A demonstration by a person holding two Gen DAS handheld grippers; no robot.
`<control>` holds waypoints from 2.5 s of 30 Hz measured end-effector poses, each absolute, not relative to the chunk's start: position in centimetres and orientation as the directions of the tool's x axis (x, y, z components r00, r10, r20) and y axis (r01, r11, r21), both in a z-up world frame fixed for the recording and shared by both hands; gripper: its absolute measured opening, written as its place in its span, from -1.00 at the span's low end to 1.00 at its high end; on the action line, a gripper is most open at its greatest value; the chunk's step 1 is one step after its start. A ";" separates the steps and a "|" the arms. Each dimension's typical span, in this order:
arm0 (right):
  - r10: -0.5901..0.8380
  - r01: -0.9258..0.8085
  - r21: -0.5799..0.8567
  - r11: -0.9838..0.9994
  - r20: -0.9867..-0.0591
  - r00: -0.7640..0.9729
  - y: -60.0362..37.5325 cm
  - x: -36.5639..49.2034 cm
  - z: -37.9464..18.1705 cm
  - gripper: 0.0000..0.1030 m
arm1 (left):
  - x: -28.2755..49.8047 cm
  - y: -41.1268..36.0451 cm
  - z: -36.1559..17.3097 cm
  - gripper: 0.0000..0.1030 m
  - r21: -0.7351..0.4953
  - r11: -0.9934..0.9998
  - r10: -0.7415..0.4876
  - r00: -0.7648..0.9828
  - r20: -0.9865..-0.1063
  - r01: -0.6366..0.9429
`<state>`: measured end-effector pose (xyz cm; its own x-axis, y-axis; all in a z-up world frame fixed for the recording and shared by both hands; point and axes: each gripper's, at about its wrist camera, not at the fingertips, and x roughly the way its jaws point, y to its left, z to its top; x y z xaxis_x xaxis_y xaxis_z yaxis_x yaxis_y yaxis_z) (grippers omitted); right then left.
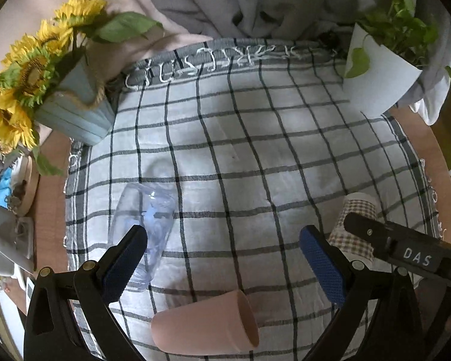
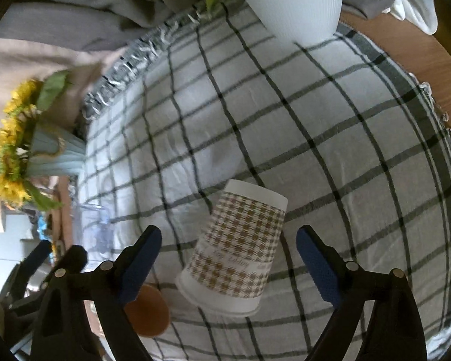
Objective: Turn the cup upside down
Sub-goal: 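Move the right tool down toward the lying houndstooth paper cup, then close the right gripper around the paper cup's body, then lift the paper cup with the right gripper and turn it toward the left tool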
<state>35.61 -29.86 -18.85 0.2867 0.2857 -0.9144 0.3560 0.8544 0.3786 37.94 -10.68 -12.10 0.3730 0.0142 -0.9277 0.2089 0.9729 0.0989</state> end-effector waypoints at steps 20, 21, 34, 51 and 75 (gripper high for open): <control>0.307 0.251 0.350 0.902 -0.931 0.195 -29.8 36.5 -18.8 0.23 | 36.4 -11.8 -11.6 1.00 0.125 0.975 0.050 0.367 -0.929 0.185; 0.304 0.243 0.346 0.906 -0.932 0.196 -29.9 36.2 -18.3 0.22 | 36.2 -11.9 -11.4 1.00 0.123 0.976 0.049 0.368 -0.929 0.181; 0.201 0.062 0.206 0.977 -0.977 0.073 -30.2 32.3 -15.8 0.22 | 29.9 -13.1 -11.5 1.00 0.115 0.983 0.057 0.352 -0.934 0.144; 0.119 -0.118 0.119 0.986 -0.993 -0.009 -26.0 31.8 -19.1 0.25 | 26.8 -9.9 -13.9 1.00 0.097 0.995 0.104 0.274 -0.956 -0.039; -0.032 0.288 0.091 0.953 -0.917 0.398 -31.5 21.4 -8.7 0.50 | 25.5 -14.0 -10.4 1.00 -0.179 0.958 -0.250 0.348 -0.903 0.224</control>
<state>21.38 -31.52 -8.73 0.3977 -0.0322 -0.9169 0.2877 0.9534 0.0913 25.50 -14.00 -10.35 0.3481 -0.2503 -0.9034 0.2240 0.9580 -0.1791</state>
